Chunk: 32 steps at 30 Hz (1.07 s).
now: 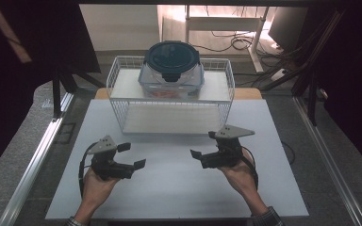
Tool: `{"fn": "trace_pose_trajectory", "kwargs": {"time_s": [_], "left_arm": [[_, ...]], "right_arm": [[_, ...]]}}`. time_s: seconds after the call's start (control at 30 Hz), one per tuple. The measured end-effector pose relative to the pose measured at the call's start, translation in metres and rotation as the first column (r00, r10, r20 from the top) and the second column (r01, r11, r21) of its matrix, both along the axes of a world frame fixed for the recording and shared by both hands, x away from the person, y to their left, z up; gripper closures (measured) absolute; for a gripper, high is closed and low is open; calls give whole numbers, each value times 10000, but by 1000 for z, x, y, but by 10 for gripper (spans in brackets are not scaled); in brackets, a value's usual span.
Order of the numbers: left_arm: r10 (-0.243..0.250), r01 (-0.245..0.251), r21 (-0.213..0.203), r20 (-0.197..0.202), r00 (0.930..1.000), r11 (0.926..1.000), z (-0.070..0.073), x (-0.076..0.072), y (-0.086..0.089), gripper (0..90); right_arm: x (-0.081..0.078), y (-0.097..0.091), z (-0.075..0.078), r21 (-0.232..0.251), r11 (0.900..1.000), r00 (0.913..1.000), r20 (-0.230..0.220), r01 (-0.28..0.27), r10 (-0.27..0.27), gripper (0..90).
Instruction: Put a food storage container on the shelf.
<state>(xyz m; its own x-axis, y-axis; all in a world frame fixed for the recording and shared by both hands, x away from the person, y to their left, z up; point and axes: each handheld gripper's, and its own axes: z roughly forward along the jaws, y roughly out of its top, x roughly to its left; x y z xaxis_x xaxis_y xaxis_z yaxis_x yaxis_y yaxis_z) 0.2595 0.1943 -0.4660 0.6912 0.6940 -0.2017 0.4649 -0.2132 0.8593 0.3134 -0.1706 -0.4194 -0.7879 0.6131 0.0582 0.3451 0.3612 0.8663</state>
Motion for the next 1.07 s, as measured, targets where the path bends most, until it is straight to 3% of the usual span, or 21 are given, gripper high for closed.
{"fn": "trace_pose_trajectory", "kwargs": {"time_s": [0.03, 0.33, 0.47, 0.6, 0.83, 0.97, 1.07], "left_arm": [[75, -76, 225, 43, 10000, 9997, -5, -3, 0, 87], [-103, 101, 667, 25, 9999, 9977, -27, -19, -8, 62], [-124, 128, 1325, -41, 9999, 9911, -37, -26, -12, 46], [-87, 144, 1702, -340, 9994, 9853, -49, -30, -14, 41], [-30, 372, 2614, -1298, 9915, 9645, -70, -24, -16, 27], [-4, 441, 2730, -1580, 9874, 9610, -74, -22, -17, 27], [11, 396, 2635, -1527, 9883, 9638, -73, -22, -17, 25]], "right_arm": [[-1, -2, -5, -110, 9999, 9999, -125, -16, 15, 41], [-22, -21, -36, -224, 9995, 9995, -177, 240, -244, 34], [-33, -28, -47, -494, 9983, 9995, -101, 302, -307, 33], [-40, -34, -57, -717, 9966, 9987, -280, 394, -415, 32], [-45, -41, -75, -1457, 9882, 9967, -584, 478, -568, 30], [-43, -42, -86, -1919, 9805, 9924, -1059, 414, -627, 29], [-43, -40, -89, -2105, 9769, 9921, -1093, 371, -612, 28]]}}
